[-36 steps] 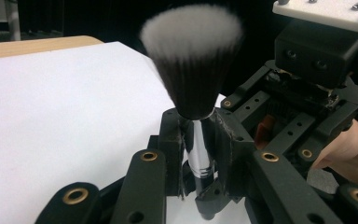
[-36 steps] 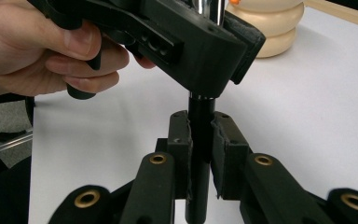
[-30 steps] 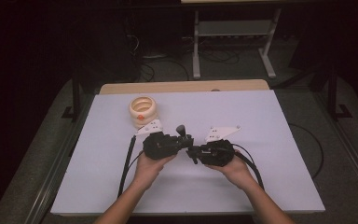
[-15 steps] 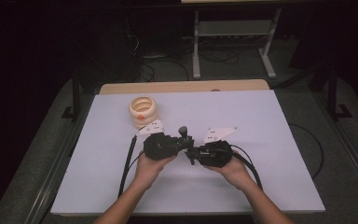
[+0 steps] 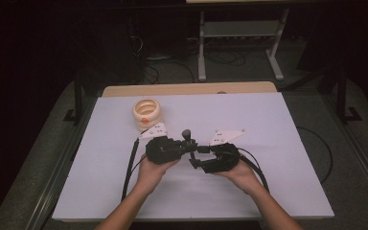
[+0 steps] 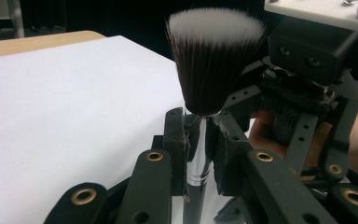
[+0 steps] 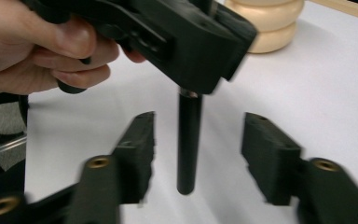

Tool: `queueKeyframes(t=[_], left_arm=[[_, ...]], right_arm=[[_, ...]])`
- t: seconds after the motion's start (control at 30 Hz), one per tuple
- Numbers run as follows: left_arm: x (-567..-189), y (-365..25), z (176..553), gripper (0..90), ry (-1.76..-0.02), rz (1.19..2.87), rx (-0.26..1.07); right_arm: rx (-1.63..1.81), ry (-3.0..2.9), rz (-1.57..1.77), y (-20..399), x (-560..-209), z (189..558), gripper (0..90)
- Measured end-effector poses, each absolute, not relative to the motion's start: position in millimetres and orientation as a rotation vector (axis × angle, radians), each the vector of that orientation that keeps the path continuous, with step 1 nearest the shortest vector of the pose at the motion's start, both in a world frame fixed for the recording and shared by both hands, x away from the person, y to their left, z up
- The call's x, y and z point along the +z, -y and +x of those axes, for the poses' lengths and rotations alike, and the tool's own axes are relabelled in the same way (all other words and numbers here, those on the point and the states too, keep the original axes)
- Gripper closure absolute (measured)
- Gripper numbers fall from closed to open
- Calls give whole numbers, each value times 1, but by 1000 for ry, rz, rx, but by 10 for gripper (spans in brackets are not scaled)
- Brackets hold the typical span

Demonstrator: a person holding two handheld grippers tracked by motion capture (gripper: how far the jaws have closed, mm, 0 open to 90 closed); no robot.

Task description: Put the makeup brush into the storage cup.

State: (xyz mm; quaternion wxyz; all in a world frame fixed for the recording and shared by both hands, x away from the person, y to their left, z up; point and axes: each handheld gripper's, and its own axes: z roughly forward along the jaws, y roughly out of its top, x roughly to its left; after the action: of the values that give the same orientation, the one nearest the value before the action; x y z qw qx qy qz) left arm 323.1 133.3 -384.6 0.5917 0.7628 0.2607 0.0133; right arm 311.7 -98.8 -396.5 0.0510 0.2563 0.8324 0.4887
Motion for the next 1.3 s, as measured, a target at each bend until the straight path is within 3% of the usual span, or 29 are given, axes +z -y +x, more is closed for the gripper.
queueKeyframes(t=[0.07, 0.2, 0.5, 1.3], left_arm=[[-384, -134, 323, 779, -606, 1779, 47], [-383, -138, 324, 778, -611, 1782, 61], [-377, -144, 325, 778, -605, 1795, 87], [-366, -164, 336, 777, -625, 1814, 109]], right_arm=[[1500, -2520, 805, 102, -396, 314, 240], [1508, -2505, 828, 106, -395, 315, 154], [1518, -2373, 873, 124, -391, 313, 50], [1467, -2249, 975, 169, -404, 295, 26]])
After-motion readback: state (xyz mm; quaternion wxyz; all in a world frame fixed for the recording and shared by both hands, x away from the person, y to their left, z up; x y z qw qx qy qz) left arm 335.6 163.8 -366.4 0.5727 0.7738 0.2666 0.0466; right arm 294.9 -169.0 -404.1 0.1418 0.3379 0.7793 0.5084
